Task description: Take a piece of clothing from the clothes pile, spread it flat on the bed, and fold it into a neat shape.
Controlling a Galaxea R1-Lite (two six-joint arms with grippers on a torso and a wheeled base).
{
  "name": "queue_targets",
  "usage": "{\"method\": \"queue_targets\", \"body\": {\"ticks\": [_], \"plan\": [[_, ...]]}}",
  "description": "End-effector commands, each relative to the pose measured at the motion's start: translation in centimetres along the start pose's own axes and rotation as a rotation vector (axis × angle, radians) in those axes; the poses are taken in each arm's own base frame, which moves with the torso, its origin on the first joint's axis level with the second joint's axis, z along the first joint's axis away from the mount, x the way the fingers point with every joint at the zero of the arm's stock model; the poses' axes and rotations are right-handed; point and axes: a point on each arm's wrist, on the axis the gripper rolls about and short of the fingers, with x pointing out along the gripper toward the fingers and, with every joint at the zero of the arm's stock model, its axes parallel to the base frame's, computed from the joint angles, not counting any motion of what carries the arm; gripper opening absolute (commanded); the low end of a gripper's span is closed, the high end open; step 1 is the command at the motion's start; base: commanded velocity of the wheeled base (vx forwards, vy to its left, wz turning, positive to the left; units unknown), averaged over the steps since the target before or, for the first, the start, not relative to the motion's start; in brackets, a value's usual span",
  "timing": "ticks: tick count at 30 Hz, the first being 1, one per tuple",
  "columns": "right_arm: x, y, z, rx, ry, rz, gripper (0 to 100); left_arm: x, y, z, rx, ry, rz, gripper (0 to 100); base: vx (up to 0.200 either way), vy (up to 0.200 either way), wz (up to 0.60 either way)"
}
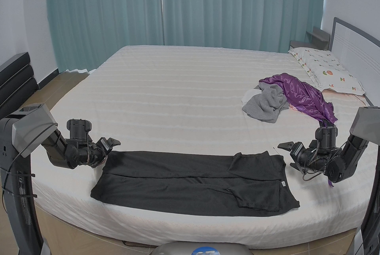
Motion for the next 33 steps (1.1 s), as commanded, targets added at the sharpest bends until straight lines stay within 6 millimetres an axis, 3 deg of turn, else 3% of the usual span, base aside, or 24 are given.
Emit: {"method": "queue_targets", "body": {"ticks": [1,23,33], "plan": [[0.0,0.0,0.0,0.0,0.002,0.0,100,0.1,0.0,0.0,0.0,0.001,0.001,100,0.0,0.0,0.0],[0.2,0.0,-0.4,-0.003,0.013,-0.003,100,-0.1,-0.9,0.7,-0.006,-0.033,-0.034,100,0.0,0.0,0.0],[0.3,-0.1,-0.4,-0.001,0.015,-0.008,100,1.5,-0.8,0.0,-0.008,-0.016,-0.034,100,0.0,0.0,0.0]]}}
